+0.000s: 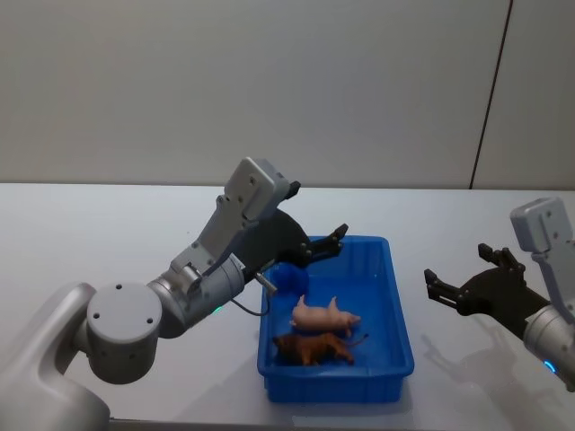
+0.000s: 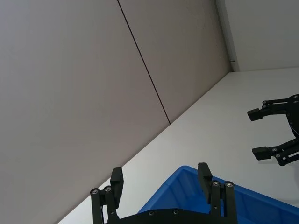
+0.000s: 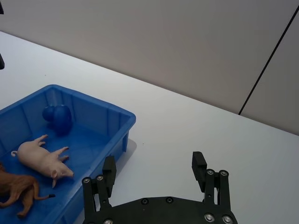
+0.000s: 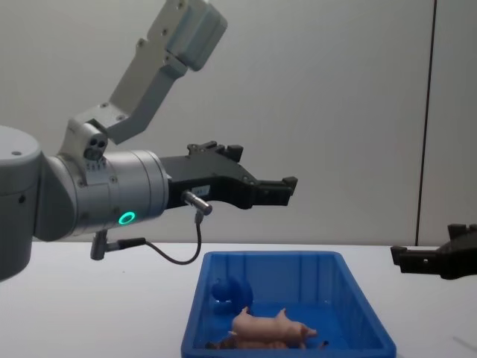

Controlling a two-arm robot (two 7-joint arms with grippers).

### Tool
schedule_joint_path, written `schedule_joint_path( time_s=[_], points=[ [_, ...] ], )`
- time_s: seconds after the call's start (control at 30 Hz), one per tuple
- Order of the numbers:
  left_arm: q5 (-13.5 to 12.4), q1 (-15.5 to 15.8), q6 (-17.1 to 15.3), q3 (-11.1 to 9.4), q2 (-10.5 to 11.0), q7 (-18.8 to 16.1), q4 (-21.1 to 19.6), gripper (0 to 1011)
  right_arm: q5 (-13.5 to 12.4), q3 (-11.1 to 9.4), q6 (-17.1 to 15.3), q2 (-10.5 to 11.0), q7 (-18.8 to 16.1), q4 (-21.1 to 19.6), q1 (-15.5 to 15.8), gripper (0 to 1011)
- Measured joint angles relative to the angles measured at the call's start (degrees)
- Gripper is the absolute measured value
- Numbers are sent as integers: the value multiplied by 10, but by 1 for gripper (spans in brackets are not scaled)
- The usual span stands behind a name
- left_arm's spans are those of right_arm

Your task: Pick up the two dolls from the table and place them into the box.

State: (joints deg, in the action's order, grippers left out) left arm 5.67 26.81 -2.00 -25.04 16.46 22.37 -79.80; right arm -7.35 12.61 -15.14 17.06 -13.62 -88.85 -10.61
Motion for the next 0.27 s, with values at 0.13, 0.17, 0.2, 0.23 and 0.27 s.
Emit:
schedule_joint_path(
  time_s=[0.13,0.17,0.2,0.23,0.27],
  points=[
    [1,-3,0,1,2,-5,-6,1002,0,0,0,0,0,0,0,1001],
    [1,-4,1,1,3,-6,-8,1001,0,0,0,0,0,0,0,1000],
    [1,-4,1,1,3,-7,-8,1001,0,0,0,0,0,0,0,1000],
    [1,-5,1,1,4,-7,-9,1001,0,0,0,0,0,0,0,1001],
    [1,-6,1,1,4,-8,-11,1002,0,0,0,0,0,0,0,1000]
  ],
)
